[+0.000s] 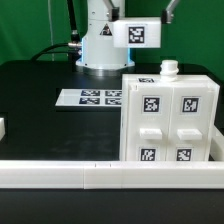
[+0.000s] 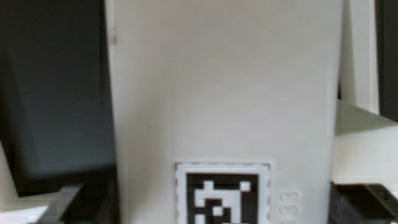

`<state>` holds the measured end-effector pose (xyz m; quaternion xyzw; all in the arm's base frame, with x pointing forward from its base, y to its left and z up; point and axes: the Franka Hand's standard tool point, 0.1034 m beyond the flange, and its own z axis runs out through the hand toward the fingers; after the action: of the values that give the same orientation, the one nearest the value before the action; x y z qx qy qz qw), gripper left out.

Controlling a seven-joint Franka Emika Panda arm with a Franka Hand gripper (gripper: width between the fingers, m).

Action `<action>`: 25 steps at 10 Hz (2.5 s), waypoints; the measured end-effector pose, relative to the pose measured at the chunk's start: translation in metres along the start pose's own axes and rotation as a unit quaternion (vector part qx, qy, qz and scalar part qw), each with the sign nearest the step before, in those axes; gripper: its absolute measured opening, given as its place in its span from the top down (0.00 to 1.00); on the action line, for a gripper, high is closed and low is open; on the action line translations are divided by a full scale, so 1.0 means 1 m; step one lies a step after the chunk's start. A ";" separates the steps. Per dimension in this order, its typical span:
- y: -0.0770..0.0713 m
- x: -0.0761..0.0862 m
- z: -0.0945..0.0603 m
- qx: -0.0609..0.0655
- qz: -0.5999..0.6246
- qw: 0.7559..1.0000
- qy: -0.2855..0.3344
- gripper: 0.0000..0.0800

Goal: Assemble cabinet

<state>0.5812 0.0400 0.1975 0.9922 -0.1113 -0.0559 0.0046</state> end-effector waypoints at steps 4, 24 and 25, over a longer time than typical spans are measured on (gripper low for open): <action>-0.006 0.005 0.005 -0.004 0.003 1.000 -0.004 0.30; -0.022 0.027 0.023 -0.011 -0.013 1.000 0.004 0.30; -0.022 0.027 0.023 -0.011 -0.013 1.000 0.004 0.30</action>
Offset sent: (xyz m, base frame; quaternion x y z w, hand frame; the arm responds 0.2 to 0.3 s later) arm 0.0000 0.0000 0.0000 0.0000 0.0000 0.0000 1.0000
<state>0.6094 0.0557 0.1717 0.9937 -0.0979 -0.0530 0.0154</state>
